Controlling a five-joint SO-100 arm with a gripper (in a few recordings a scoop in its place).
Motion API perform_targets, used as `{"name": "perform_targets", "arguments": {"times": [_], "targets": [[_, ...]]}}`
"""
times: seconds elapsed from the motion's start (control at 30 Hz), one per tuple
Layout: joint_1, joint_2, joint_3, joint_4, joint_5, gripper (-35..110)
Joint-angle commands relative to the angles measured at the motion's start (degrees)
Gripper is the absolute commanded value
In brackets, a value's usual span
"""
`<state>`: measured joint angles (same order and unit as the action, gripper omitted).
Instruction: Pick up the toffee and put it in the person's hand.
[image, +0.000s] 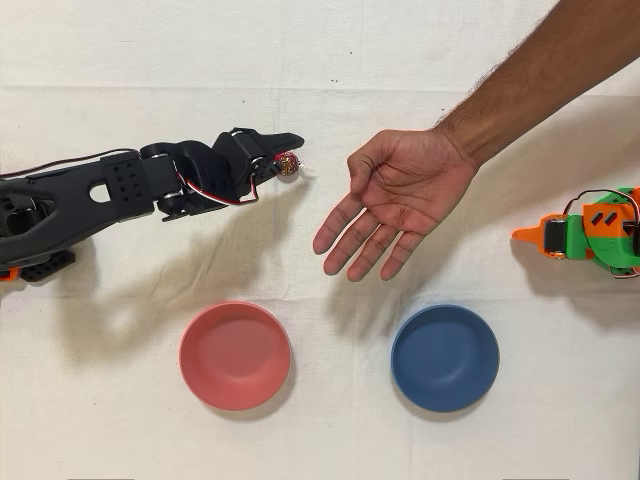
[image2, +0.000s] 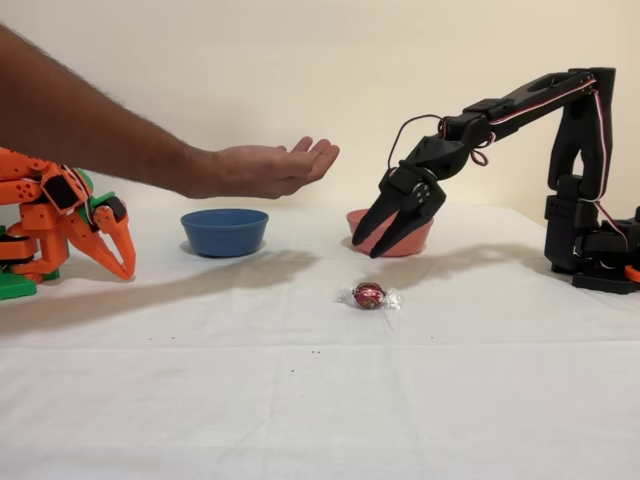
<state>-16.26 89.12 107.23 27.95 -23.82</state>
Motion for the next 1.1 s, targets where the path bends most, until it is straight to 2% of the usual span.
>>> {"name": "perform_targets", "arguments": {"times": [0.0,0.4,1.07], "targets": [[-0.2,0.5,-0.1,-1.7,-1.8,23],[-0.5,-3.3,0.1,-4.7,-2.4,22],[-0.2,-8.7,-1.9,-3.4,-2.5,22]]}}
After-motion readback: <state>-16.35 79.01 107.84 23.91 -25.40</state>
